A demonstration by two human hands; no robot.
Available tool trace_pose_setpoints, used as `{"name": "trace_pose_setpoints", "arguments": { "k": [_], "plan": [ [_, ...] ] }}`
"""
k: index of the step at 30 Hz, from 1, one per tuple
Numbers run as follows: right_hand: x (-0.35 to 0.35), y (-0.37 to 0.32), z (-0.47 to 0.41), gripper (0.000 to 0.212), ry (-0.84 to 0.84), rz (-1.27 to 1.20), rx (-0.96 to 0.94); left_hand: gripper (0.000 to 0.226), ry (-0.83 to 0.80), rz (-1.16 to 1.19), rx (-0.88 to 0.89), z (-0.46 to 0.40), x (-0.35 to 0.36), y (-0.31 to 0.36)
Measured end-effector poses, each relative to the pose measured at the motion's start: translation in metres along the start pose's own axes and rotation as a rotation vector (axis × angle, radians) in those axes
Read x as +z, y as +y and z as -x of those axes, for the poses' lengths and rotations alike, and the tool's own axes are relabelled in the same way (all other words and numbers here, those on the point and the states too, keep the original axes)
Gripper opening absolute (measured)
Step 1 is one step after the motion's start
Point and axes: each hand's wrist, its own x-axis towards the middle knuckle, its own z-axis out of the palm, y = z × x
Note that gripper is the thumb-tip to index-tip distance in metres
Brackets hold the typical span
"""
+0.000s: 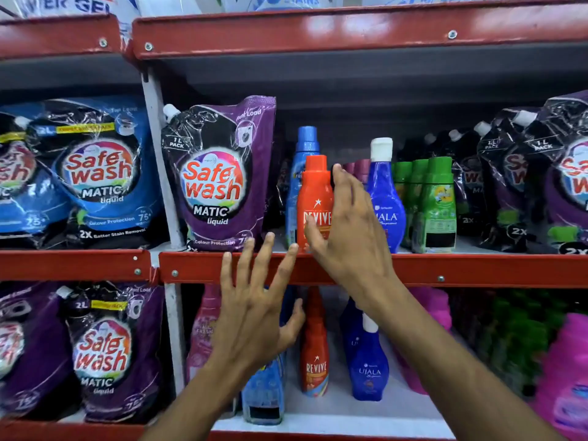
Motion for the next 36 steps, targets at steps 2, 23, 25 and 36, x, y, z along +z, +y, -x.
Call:
{"name": "trace_pose_setpoints", "arguments": {
  "k": [2,23,25,36],
  "plan": [
    [0.008,-0.002,-0.008,0.084,0.01,-0.03,0.05,0.09,-0.019,-0.003,0.014,0.002,0.005,-0.002],
    [-0.042,0.012,0.058,0.079,0.227,-0.357,0.099,0.094,0.116,-0.078,0.068,0.005,0.029,-0.011],
    [-0.04,0.019,0.087,0.079,0.146,-0.417,0.137,0.096,0.124,-0.085,0.069,0.005,0.028,-0.011],
    [0.083,0.078,0.207,0.07,-0.326,-0.418,0.476,0.099,0.125,-0.06,0.035,0.005,0.025,-0.004]
  ]
}}
